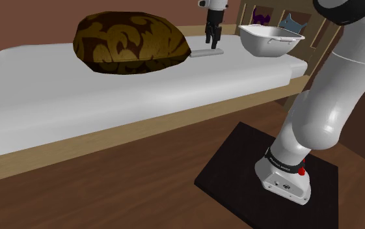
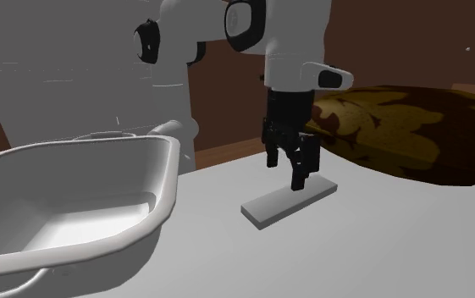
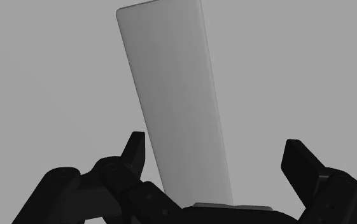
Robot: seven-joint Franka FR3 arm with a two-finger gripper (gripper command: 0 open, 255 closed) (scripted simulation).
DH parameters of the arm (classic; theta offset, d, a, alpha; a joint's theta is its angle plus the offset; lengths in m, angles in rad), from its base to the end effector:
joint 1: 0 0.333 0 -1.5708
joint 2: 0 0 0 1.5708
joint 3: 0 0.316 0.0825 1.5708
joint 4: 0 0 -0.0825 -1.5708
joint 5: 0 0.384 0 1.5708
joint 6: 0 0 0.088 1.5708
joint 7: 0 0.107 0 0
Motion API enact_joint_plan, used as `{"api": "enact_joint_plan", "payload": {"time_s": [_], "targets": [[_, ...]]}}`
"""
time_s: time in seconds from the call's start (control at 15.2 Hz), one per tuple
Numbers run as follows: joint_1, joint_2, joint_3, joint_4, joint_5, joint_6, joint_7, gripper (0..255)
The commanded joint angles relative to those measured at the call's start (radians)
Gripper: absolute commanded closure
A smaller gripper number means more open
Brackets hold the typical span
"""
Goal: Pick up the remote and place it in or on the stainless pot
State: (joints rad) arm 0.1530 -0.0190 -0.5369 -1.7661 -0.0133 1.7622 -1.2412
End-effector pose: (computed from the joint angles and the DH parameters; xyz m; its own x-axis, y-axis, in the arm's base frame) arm 0.5173 -0.2125 0.5572 0.6526 0.7577 0.0008 0.7576 -0.6526 0.0129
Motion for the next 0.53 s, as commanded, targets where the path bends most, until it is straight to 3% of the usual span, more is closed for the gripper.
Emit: {"api": "enact_joint_plan", "payload": {"time_s": [0.0,0.46], "targets": [[-0.004,0.063,-0.007,0.06,0.033,0.001,-0.081,0],[-0.005,0.067,-0.005,-0.03,0.035,0.094,-0.083,0]]}}
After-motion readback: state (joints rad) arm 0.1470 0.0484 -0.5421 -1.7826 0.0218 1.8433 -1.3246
